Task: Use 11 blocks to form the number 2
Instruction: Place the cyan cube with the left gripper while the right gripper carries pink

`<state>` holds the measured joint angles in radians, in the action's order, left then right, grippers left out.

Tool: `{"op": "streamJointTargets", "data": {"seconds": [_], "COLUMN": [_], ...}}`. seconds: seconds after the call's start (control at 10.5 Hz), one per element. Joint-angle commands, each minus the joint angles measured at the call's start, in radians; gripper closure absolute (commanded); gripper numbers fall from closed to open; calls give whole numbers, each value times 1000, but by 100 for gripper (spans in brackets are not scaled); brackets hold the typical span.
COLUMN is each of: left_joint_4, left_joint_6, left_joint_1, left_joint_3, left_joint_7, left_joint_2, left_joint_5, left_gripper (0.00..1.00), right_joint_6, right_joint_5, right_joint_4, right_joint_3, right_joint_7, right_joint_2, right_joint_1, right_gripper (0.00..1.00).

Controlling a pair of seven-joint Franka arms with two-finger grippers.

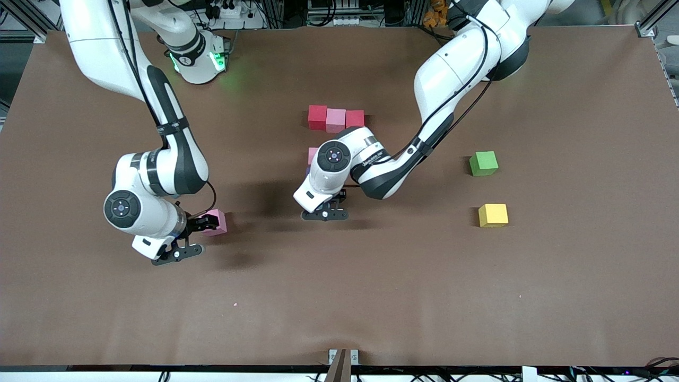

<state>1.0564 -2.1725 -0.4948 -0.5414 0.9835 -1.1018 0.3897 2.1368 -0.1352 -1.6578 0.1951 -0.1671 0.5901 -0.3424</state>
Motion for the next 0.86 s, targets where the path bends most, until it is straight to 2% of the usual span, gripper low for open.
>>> {"op": "streamJointTargets", "data": {"seconds": [0.0, 0.38, 0.57, 0.76], "left_joint_4": [-18, -15, -15, -15], "left_joint_6": [-4, -4, -4, -4], "left_joint_1": [-11, -13, -14, -16], "left_joint_3": [12, 21, 26, 26], "left_joint_7": [-28, -29, -29, -29], "left_joint_2": [-6, -6, -6, -6], "left_joint_5": [-34, -34, -34, -34], "left_gripper": [90, 85, 85, 85], "right_joint_6": [-34, -19, -9, -15], "right_joint_5": [0, -4, -82, -86], "right_joint_4": [13, 26, 29, 27], "right_joint_3": [-5, -6, -6, -8], "right_joint_7": [17, 18, 17, 20], "right_joint_2": [-21, -12, -12, -10], "right_joint_1": [3, -1, -4, -17], "right_gripper": [0, 0, 0, 0]}}
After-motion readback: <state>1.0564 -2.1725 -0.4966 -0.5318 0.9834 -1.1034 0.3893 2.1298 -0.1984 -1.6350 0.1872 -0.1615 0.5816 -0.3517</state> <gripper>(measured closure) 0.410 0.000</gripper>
